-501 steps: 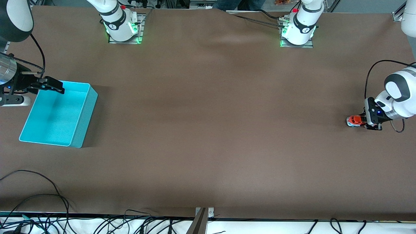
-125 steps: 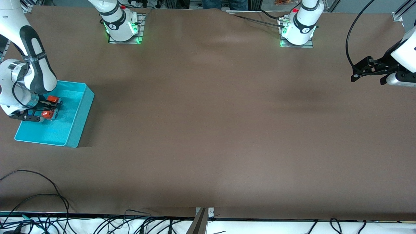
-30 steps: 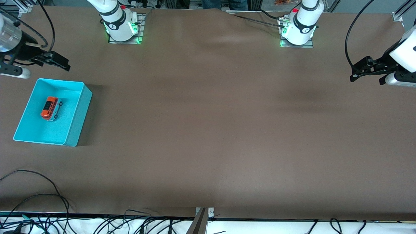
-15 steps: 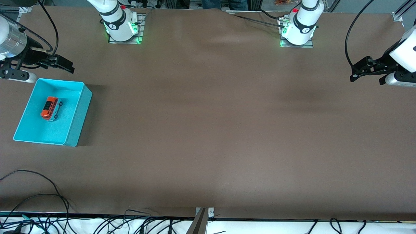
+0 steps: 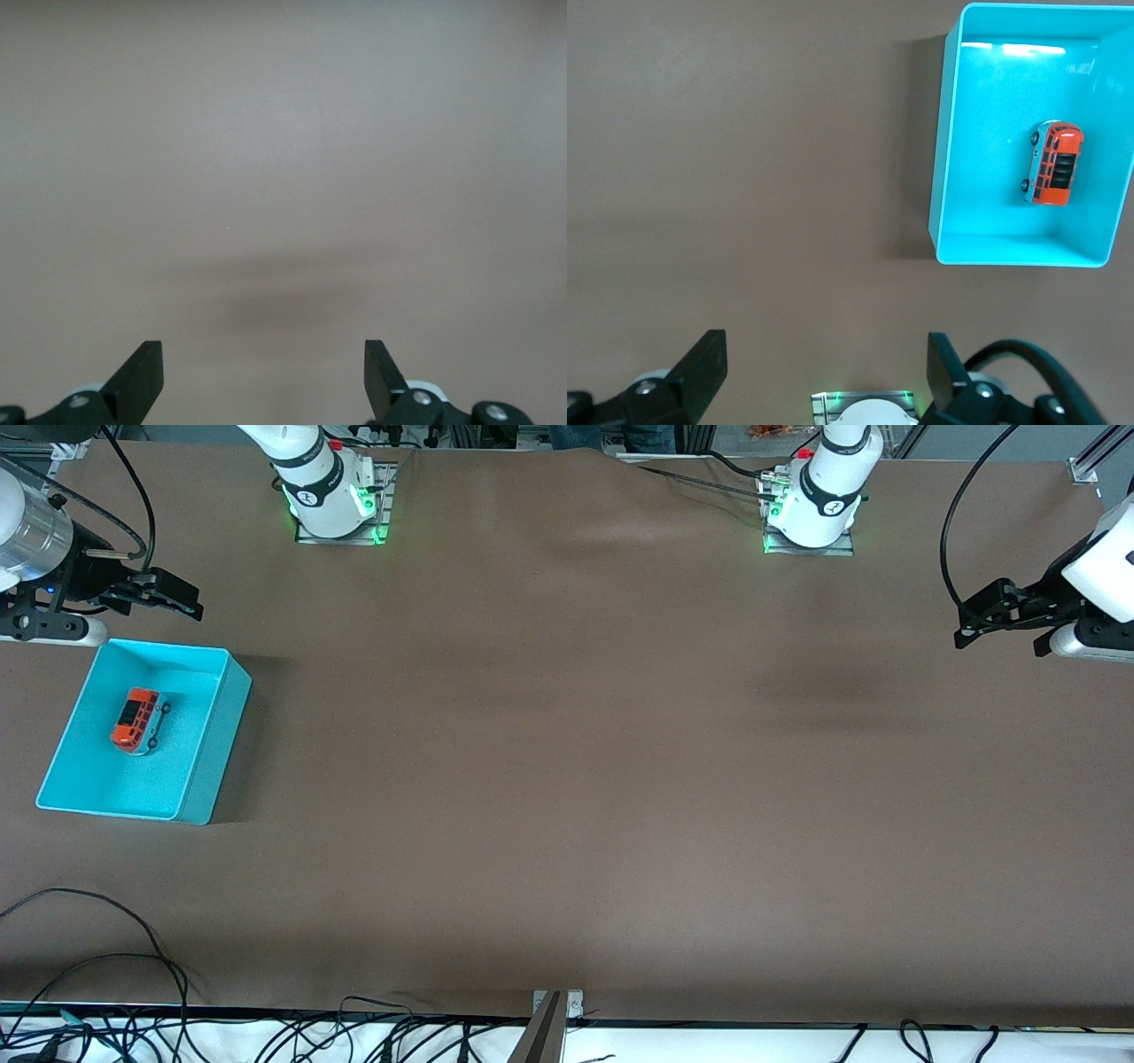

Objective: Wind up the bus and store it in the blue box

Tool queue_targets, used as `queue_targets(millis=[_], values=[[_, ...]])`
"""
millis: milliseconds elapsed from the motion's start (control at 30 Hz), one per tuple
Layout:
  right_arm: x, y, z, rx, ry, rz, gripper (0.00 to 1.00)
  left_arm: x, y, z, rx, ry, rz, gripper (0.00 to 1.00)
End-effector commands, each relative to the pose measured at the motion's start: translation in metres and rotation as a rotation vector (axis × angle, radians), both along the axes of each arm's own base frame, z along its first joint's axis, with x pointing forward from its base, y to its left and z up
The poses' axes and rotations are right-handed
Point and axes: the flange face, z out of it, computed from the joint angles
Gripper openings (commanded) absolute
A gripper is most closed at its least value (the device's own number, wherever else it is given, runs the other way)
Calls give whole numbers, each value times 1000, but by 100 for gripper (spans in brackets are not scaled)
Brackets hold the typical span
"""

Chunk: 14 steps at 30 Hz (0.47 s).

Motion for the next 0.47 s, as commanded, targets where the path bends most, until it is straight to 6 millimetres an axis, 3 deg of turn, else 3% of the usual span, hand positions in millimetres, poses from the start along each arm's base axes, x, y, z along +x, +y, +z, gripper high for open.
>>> queue_targets(millis=[0, 433], values=[[-1, -2, 7, 30, 14, 53, 100, 2, -2, 6, -5, 8, 7, 100], [-3, -3, 7, 28, 30, 49, 100, 2, -1, 6, -5, 8, 13, 100]])
